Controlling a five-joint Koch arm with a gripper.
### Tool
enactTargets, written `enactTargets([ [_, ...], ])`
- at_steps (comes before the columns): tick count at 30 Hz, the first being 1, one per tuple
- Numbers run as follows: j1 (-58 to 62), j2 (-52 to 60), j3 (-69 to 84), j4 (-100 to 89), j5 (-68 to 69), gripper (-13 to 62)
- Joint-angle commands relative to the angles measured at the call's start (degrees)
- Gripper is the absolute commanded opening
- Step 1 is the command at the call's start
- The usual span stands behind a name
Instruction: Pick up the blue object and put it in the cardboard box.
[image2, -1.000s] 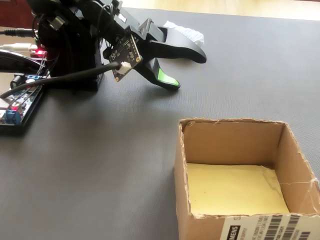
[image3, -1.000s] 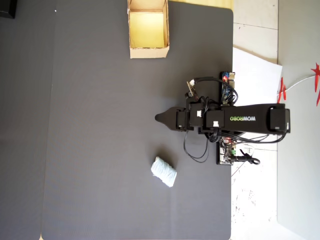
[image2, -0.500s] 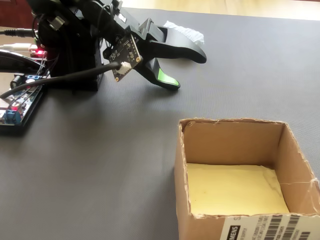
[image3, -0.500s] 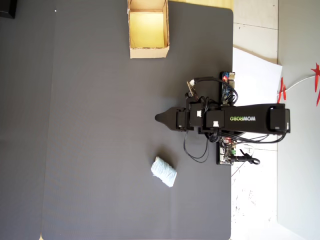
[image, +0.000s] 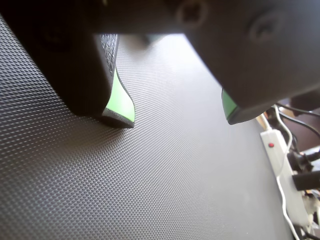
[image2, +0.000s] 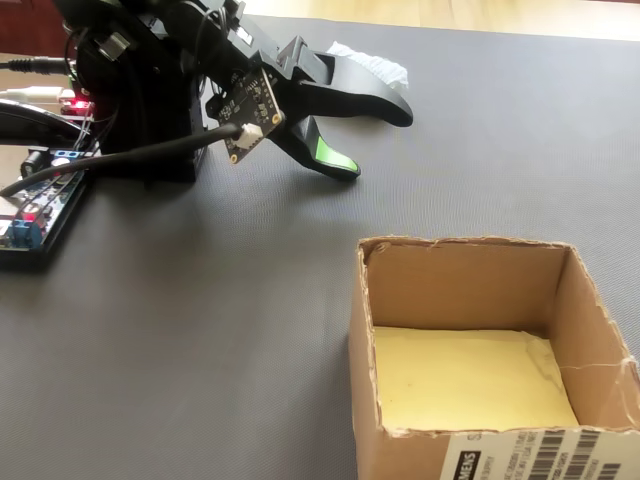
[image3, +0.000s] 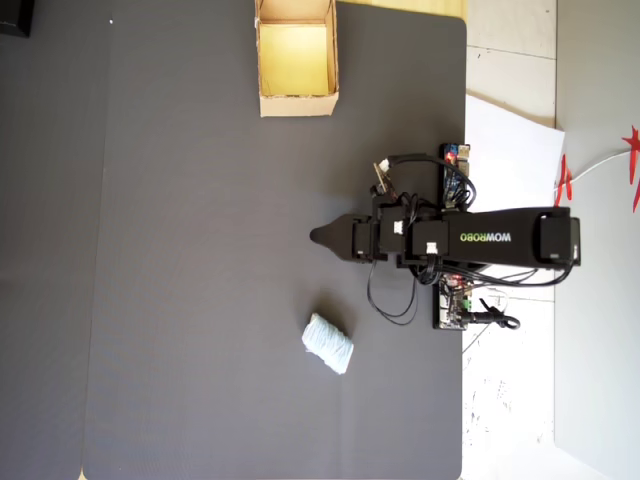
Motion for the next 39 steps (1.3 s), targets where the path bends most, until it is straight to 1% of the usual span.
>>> enactTargets([
  [1, -0.26, 5.01, 2.20, 6.42, 1.23, 34.0],
  [4, -0.97, 5.01, 2.20, 6.24, 3.25, 33.8],
  [15, -13.45, 5.10, 2.20, 6.50, 8.17, 33.5],
  [16, -15.56, 5.10, 2.20, 6.50, 11.60, 33.3],
  [19, -18.90, 5.10, 2.20, 6.42, 14.85, 33.1],
  [26, -25.66, 5.10, 1.93, 6.50, 15.38, 33.1],
  [31, -30.32, 5.01, 1.67, 6.77, 19.69, 33.1],
  [39, -32.78, 5.01, -0.70, 12.92, 19.69, 33.2],
])
